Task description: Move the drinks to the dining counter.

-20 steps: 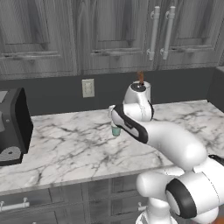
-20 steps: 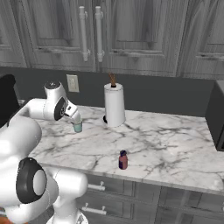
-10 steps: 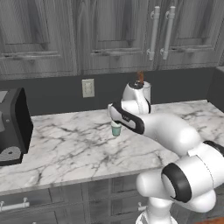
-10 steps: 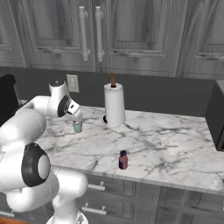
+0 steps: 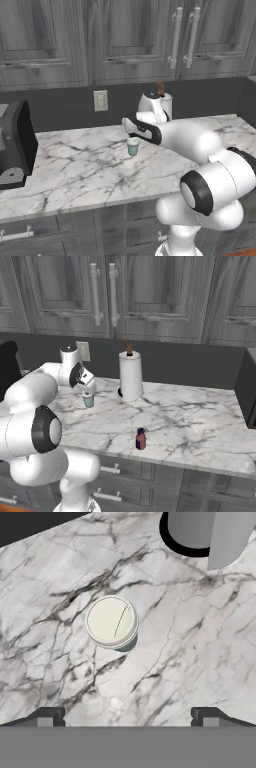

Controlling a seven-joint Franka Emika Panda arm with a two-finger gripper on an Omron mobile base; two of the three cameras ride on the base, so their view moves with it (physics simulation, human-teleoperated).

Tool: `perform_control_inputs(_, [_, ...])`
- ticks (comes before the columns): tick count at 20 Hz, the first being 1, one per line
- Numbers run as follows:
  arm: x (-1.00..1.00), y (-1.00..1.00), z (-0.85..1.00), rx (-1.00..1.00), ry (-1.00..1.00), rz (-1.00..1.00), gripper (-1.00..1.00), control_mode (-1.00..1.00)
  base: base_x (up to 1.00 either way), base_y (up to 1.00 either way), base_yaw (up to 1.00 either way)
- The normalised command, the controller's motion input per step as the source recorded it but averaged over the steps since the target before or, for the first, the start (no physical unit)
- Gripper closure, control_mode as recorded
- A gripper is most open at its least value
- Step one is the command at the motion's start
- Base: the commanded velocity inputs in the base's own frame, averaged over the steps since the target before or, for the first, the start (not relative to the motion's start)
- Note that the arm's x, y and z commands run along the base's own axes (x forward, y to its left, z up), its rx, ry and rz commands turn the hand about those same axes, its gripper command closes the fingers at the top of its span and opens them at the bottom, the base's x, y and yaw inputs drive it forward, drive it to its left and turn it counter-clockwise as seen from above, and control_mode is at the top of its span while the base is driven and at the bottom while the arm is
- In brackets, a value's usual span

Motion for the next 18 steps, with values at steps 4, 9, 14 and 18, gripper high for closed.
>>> perform_control_inputs(4, [0.15, 0.0, -0.16, 0.0, 0.0, 0.0, -1.0, -1.0, 0.0, 0.0, 0.0])
perform_control_inputs(9, [0.16, 0.0, -0.11, 0.0, 0.0, 0.0, -1.0, -1.0, 0.0, 0.0, 0.0])
perform_control_inputs(14, [0.16, 0.0, -0.06, 0.0, 0.0, 0.0, -1.0, -1.0, 0.0, 0.0, 0.0])
perform_control_inputs(18, [0.17, 0.0, -0.07, 0.0, 0.0, 0.0, -1.0, -1.0, 0.0, 0.0, 0.0])
